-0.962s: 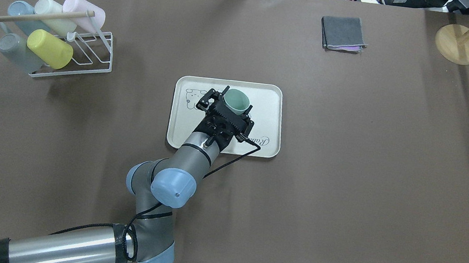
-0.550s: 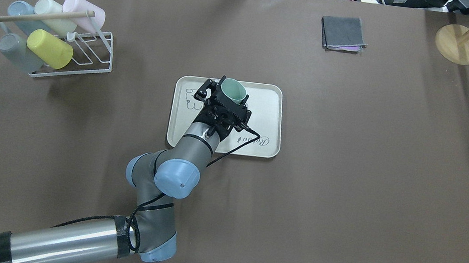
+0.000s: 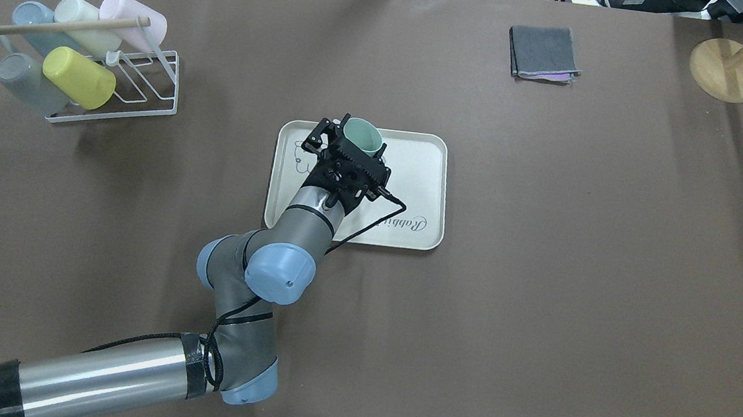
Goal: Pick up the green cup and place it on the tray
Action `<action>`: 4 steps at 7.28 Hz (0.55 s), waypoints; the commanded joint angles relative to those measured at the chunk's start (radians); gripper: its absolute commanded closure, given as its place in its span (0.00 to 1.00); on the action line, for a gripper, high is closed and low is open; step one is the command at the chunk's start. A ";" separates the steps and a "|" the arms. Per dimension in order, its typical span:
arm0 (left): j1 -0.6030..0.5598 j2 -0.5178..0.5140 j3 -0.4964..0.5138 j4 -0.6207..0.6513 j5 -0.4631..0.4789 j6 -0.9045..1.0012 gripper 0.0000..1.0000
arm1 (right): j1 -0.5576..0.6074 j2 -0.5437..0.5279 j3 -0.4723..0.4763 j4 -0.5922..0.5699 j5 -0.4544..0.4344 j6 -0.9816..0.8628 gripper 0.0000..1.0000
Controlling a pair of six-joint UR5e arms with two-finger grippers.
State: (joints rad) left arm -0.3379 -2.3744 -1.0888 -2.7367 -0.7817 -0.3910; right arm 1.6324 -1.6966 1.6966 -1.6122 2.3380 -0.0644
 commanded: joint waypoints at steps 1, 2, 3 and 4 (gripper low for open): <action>0.000 0.001 0.004 0.000 -0.004 0.000 0.19 | 0.001 0.000 0.000 0.000 0.000 0.000 0.00; 0.000 0.003 0.004 0.000 -0.004 0.000 0.17 | 0.001 0.000 0.000 0.000 0.001 0.000 0.00; 0.003 0.004 0.004 0.000 -0.002 0.000 0.16 | 0.003 0.000 0.002 0.000 0.001 0.000 0.00; 0.005 0.006 0.003 0.000 -0.001 -0.003 0.16 | 0.004 0.000 0.002 0.000 0.001 0.000 0.00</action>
State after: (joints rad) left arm -0.3350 -2.3702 -1.0847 -2.7366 -0.7839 -0.3919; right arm 1.6353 -1.6966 1.6975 -1.6122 2.3391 -0.0644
